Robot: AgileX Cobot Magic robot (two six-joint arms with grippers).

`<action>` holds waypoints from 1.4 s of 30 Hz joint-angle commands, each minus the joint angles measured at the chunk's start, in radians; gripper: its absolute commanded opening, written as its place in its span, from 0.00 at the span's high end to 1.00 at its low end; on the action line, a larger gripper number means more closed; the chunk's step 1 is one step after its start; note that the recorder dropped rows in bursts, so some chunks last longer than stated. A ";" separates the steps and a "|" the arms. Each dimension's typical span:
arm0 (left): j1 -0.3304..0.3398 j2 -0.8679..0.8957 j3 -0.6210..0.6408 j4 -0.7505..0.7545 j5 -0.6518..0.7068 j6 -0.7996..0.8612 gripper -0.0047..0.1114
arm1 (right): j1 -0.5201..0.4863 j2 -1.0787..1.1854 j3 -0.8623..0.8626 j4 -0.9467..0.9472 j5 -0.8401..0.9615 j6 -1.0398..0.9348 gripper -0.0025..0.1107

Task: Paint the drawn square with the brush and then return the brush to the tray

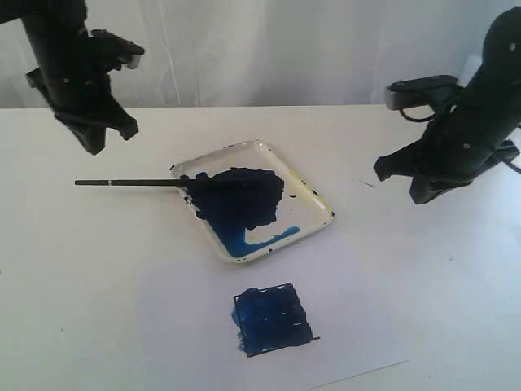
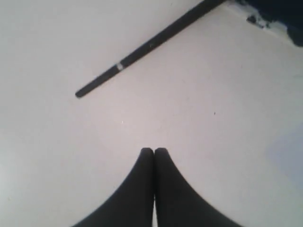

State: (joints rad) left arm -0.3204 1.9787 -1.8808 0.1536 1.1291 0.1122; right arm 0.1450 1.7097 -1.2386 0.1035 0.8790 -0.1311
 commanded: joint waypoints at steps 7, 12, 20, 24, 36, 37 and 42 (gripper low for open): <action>0.238 -0.129 0.272 -0.126 0.082 -0.028 0.96 | -0.116 -0.004 -0.065 -0.003 0.058 0.038 0.98; 0.298 -0.142 0.378 -0.126 0.009 -0.030 0.96 | -0.116 0.025 -0.065 -0.003 0.050 0.038 0.98; 0.330 -0.202 0.454 -0.130 -0.042 -0.027 0.96 | -0.140 0.037 -0.065 -0.070 0.127 0.036 0.98; 0.330 -0.235 0.454 -0.134 -0.011 -0.027 0.96 | -0.210 0.035 -0.063 -0.053 0.177 0.029 0.98; 0.330 -0.383 0.519 -0.154 -0.018 -0.005 0.96 | -0.203 -0.121 -0.012 -0.056 0.158 -0.064 0.98; 0.330 -0.411 0.539 -0.154 -0.031 -0.007 0.96 | -0.193 -0.154 0.004 -0.056 0.140 -0.070 0.98; 0.330 -0.550 0.622 -0.154 -0.058 -0.007 0.96 | -0.146 -0.314 0.080 -0.053 0.074 -0.070 0.98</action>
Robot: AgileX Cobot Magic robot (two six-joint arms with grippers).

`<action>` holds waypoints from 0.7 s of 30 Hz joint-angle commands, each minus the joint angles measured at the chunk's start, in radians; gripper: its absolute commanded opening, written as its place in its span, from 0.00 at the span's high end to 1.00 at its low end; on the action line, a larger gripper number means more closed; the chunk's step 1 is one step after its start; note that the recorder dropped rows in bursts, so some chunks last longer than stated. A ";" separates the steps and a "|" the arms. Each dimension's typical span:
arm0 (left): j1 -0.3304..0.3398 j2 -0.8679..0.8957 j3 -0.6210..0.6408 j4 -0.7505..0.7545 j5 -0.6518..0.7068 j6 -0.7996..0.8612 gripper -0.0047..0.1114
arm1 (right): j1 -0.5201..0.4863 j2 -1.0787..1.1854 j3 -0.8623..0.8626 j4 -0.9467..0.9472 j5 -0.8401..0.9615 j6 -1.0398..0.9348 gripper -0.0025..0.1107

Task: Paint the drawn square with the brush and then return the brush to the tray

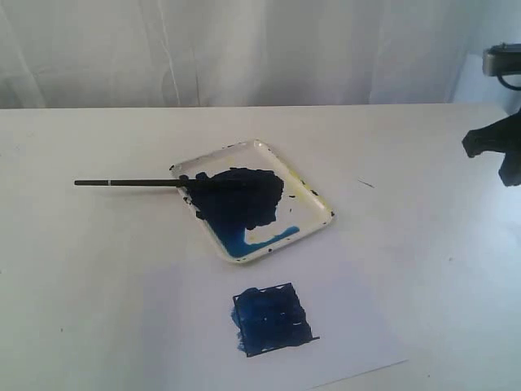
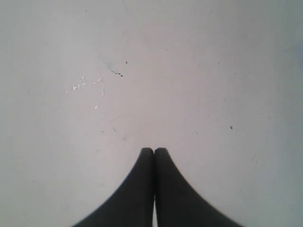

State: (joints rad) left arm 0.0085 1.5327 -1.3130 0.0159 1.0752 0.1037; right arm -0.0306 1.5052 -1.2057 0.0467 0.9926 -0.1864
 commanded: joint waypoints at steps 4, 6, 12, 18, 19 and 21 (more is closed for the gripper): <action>0.001 -0.232 0.102 -0.005 -0.009 0.002 0.96 | 0.047 -0.242 0.095 0.005 -0.039 -0.012 0.98; 0.001 -0.305 0.133 -0.005 -0.019 -0.003 0.96 | 0.050 -0.315 0.114 0.009 -0.037 -0.008 0.98; 0.001 -0.552 0.234 -0.005 -0.094 -0.022 0.96 | 0.050 -0.547 0.160 0.012 -0.035 0.019 0.98; 0.001 -0.837 0.338 -0.007 -0.150 -0.043 0.96 | 0.050 -0.807 0.219 0.012 -0.026 0.024 0.98; 0.001 -0.887 0.355 -0.007 -0.158 -0.045 0.96 | 0.050 -0.845 0.228 0.012 -0.023 0.033 0.98; 0.001 -0.973 0.386 -0.007 -0.166 -0.047 0.96 | 0.050 -0.942 0.255 0.012 -0.023 0.035 0.98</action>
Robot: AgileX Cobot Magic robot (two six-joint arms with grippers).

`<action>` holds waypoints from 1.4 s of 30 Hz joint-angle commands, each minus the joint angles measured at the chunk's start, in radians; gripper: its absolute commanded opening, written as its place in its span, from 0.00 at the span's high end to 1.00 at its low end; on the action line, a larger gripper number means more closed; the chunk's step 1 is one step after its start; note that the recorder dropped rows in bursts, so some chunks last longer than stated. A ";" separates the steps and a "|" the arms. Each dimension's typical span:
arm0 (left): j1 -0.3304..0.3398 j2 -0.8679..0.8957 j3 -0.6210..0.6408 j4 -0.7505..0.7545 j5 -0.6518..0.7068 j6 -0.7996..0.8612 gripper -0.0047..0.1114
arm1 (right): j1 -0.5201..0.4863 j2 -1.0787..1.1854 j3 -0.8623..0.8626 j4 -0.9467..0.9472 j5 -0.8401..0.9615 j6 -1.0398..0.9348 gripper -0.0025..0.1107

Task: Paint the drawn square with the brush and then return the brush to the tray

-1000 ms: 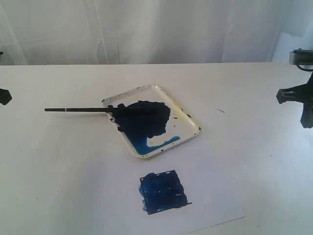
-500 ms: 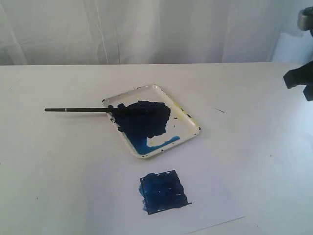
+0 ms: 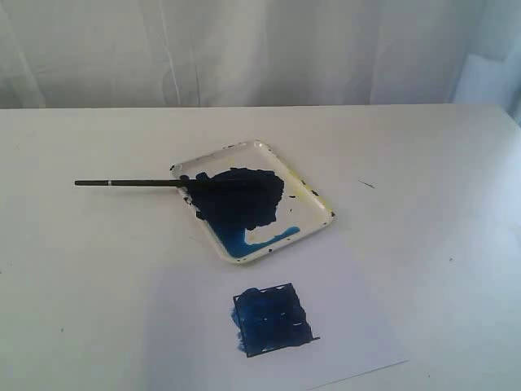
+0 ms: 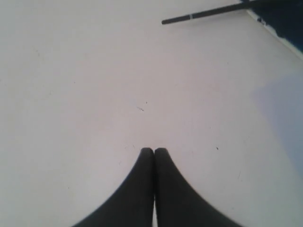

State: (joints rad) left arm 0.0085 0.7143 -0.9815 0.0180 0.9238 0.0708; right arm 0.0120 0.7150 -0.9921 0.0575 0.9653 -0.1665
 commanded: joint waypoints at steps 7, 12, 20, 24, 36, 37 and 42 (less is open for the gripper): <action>0.001 -0.453 0.145 -0.009 -0.044 -0.014 0.96 | 0.007 -0.460 0.129 0.002 -0.038 0.015 0.98; 0.001 -0.606 0.203 -0.009 -0.100 -0.014 0.96 | 0.007 -0.643 0.175 0.002 -0.058 0.015 0.98; 0.001 -0.714 0.279 -0.009 -0.154 -0.023 0.96 | 0.008 -0.715 0.237 0.007 -0.101 0.015 0.98; 0.001 -0.714 0.311 -0.018 -0.195 -0.023 0.96 | 0.008 -0.715 0.271 0.012 -0.151 0.015 0.98; 0.001 -0.714 0.596 -0.018 -0.447 -0.071 0.96 | 0.008 -0.715 0.501 0.024 -0.465 0.013 0.98; 0.001 -0.714 0.624 -0.018 -0.488 -0.071 0.96 | 0.008 -0.715 0.525 0.023 -0.499 0.013 0.98; 0.001 -0.714 0.833 -0.018 -0.731 -0.107 0.96 | 0.008 -0.715 0.726 0.023 -0.714 0.013 0.98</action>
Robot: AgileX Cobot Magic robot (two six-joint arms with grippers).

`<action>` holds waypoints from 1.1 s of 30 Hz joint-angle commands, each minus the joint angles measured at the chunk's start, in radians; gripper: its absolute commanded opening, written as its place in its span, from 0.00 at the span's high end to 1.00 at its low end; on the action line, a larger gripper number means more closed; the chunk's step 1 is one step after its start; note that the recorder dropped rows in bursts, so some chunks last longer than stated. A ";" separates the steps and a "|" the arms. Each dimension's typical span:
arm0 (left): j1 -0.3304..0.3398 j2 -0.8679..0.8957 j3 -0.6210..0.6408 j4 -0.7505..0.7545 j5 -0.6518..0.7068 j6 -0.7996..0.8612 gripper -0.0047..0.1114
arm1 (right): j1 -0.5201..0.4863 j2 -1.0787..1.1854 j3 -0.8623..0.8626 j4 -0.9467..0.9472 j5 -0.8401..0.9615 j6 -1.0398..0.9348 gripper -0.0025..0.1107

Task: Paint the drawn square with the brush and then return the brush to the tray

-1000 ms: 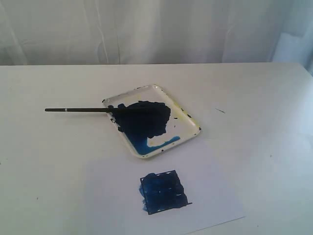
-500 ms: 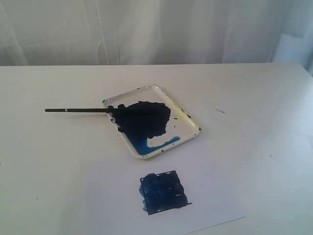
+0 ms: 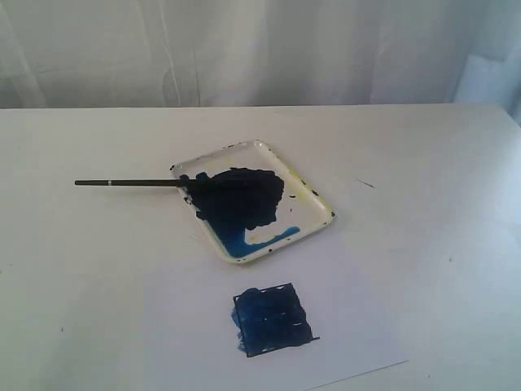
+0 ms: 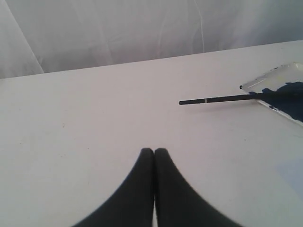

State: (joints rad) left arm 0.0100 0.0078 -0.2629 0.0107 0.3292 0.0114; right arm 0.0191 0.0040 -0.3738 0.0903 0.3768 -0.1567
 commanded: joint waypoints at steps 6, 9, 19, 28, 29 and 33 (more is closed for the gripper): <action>-0.001 -0.008 0.263 -0.002 -0.265 -0.011 0.96 | 0.001 -0.004 0.362 -0.009 -0.306 0.003 0.98; -0.001 -0.008 0.263 -0.002 -0.261 0.008 0.96 | 0.001 -0.004 0.374 -0.040 -0.244 0.014 0.98; -0.001 -0.008 0.263 -0.011 -0.223 -0.011 0.96 | 0.001 -0.004 0.374 -0.040 -0.241 0.021 0.98; -0.001 -0.008 0.263 -0.011 -0.204 -0.021 0.96 | 0.001 -0.004 0.374 -0.040 -0.243 0.024 0.98; -0.001 -0.008 0.263 -0.011 -0.200 -0.021 0.96 | 0.001 -0.004 0.374 -0.040 -0.243 0.024 0.98; -0.001 -0.008 0.263 -0.011 -0.189 -0.074 0.96 | 0.001 -0.004 0.374 -0.040 -0.243 0.024 0.98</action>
State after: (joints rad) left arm 0.0100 0.0039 -0.0049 0.0107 0.1246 -0.0196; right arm 0.0191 0.0040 -0.0050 0.0588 0.1390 -0.1388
